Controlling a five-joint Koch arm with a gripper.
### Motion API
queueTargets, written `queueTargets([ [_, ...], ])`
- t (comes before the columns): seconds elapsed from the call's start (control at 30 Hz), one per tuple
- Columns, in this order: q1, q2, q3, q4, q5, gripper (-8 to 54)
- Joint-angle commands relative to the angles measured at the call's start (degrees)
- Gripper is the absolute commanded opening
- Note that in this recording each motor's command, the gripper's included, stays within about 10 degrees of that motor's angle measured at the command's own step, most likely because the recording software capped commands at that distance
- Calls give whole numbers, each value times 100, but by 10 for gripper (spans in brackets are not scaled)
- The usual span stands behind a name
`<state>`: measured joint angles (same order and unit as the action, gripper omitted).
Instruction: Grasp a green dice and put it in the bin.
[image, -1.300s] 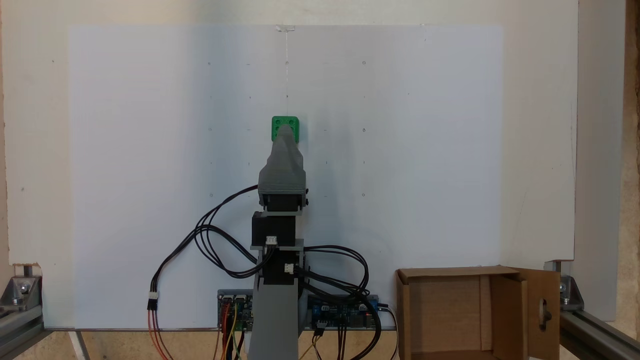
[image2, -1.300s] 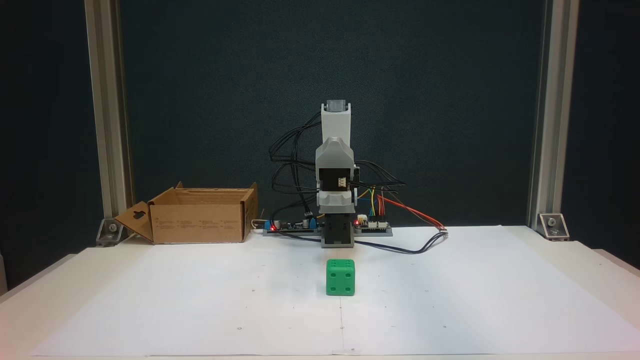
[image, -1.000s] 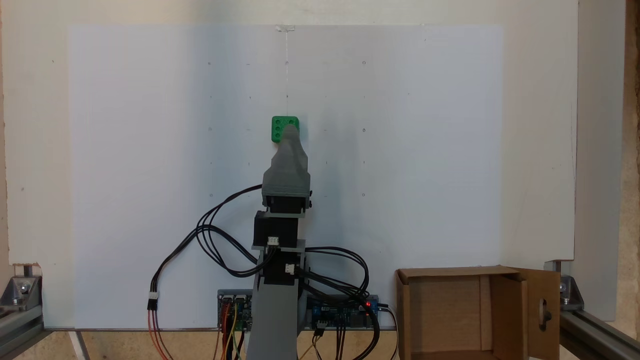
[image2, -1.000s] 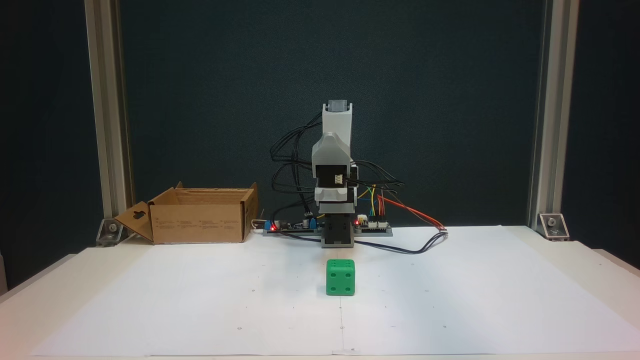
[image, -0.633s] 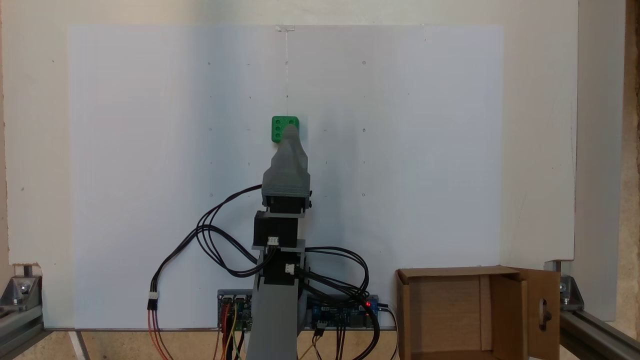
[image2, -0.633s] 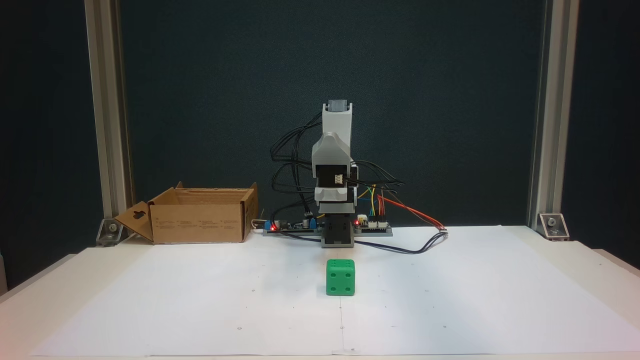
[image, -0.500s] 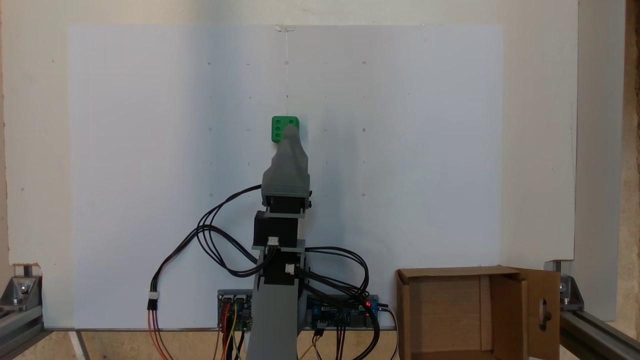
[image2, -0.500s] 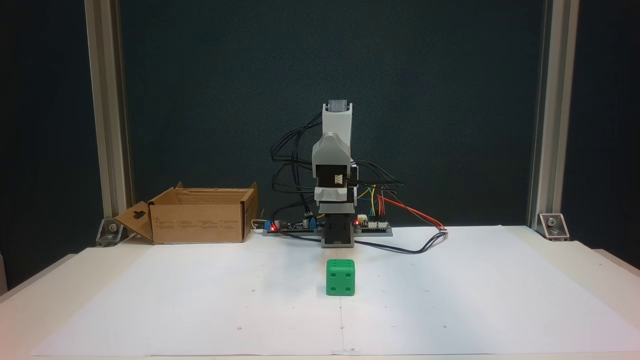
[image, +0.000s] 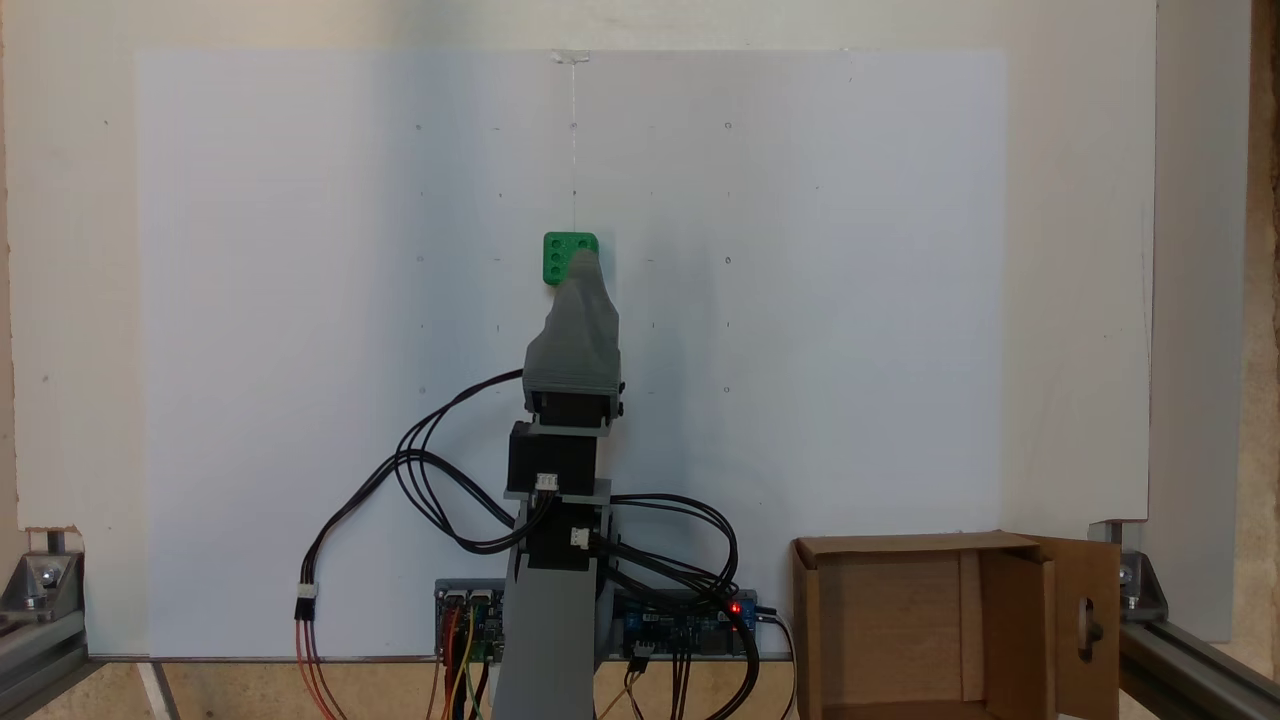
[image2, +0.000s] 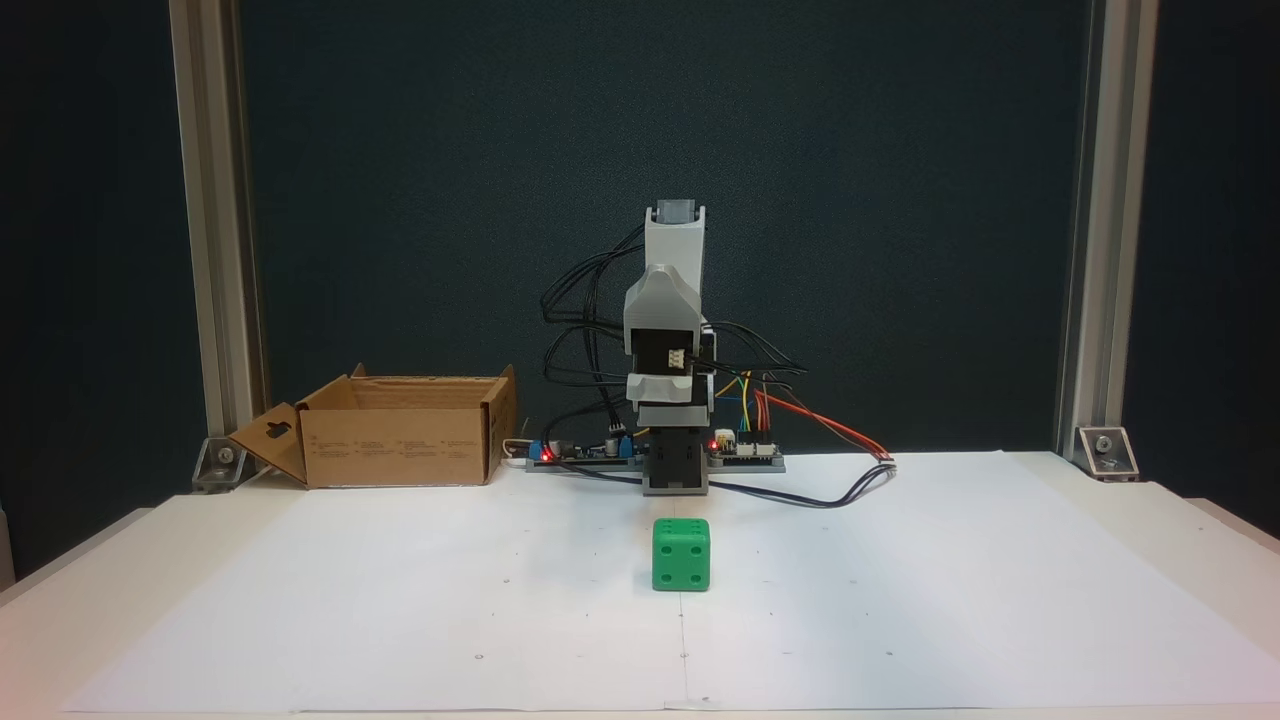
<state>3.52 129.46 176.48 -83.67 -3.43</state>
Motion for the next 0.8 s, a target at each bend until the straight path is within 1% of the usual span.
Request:
queueTargets([
  [0.0, -9, 606, 281, -299, -299, 439],
  [0.1, -53, 606, 220, -220, -281, 428],
  [0.2, -97, 606, -132, 404, -281, 426],
  [0.6, 132, 606, -3103, 5096, -220, 439],
  [0.77, 79, 606, -4289, 7047, 316, 422],
])
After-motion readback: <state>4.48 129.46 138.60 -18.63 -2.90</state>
